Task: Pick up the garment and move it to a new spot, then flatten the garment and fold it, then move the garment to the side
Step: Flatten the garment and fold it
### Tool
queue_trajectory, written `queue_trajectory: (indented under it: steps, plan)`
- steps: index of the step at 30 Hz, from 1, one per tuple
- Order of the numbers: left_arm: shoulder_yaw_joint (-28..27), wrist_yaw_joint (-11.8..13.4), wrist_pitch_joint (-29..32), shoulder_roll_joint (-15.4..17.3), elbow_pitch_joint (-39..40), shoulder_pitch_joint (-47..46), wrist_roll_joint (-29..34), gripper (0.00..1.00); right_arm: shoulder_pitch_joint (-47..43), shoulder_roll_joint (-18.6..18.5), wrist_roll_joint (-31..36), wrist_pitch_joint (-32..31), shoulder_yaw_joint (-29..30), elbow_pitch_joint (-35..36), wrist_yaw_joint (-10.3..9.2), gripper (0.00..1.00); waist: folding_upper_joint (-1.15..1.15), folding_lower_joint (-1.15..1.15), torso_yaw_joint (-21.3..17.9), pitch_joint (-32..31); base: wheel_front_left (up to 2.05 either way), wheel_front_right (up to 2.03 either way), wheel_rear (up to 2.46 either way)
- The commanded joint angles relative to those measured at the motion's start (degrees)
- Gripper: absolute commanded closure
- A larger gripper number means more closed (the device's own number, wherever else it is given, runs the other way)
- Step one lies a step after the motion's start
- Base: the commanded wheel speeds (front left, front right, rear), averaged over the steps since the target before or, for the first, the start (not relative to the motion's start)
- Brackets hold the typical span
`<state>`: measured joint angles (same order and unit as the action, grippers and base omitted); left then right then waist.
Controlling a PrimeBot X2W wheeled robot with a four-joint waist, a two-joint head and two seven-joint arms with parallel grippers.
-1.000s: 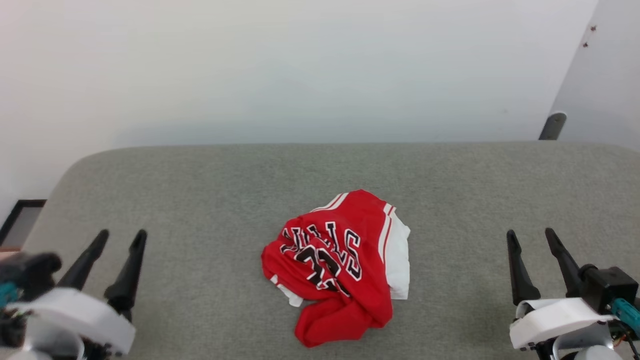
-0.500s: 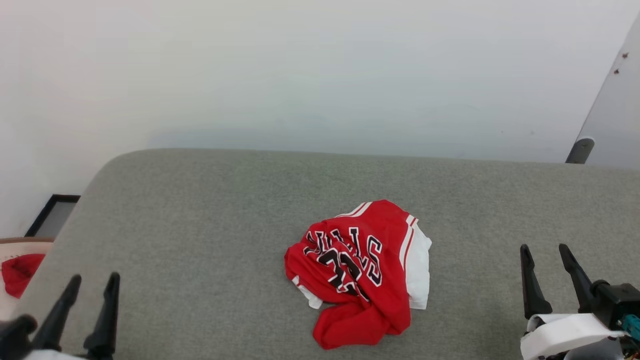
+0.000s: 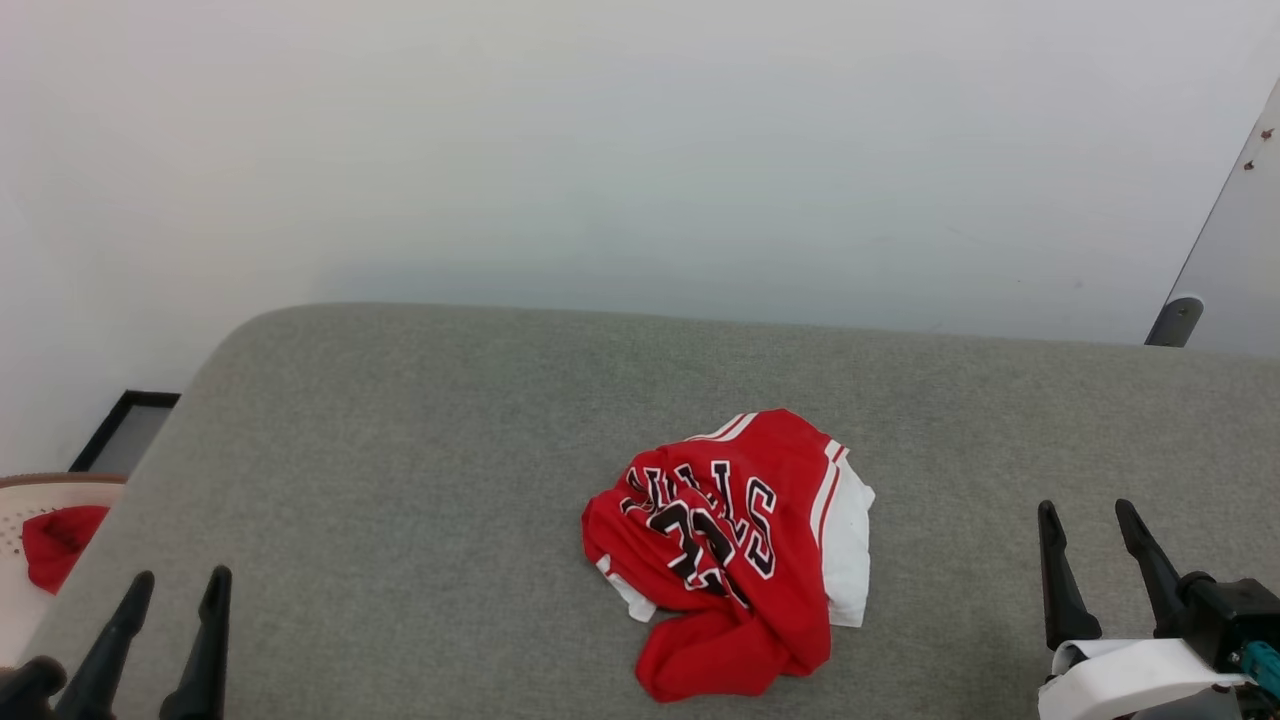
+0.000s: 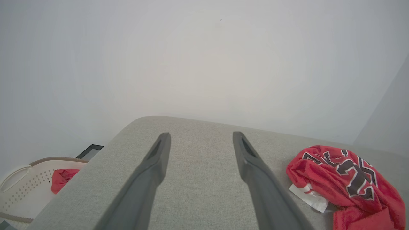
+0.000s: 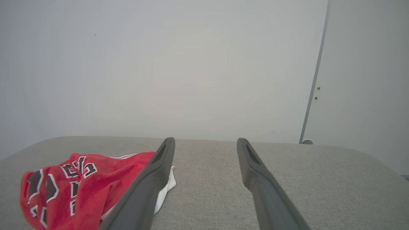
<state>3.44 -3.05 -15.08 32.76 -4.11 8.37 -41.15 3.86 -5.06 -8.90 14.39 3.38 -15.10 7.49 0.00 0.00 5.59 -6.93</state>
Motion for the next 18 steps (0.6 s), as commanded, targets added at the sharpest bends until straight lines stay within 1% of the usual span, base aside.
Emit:
queue_trajectory:
  steps: [1,12,18]
  plan:
    - [-0.4,-0.4,-0.1,-0.4,0.0,0.6,0.5,0.0,-0.6,0.2,0.5,0.3,0.0,0.2,0.0,0.0,0.0,0.0,0.0,0.0,0.0,0.0,0.0]
    - [-1.1,-1.5,-0.1,-1.0,-0.1,0.9,0.9,0.0,-0.4,0.3,0.5,0.2,-0.7,0.3,0.0,0.0,0.0,0.0,-0.5,0.9,0.0,0.0,0.0]
    - [-0.8,-0.9,0.2,-0.9,0.3,0.1,0.7,0.0,0.9,-0.2,-0.2,-1.2,-1.7,-0.3,0.0,0.0,0.0,0.0,-0.4,2.0,0.0,0.0,0.0]
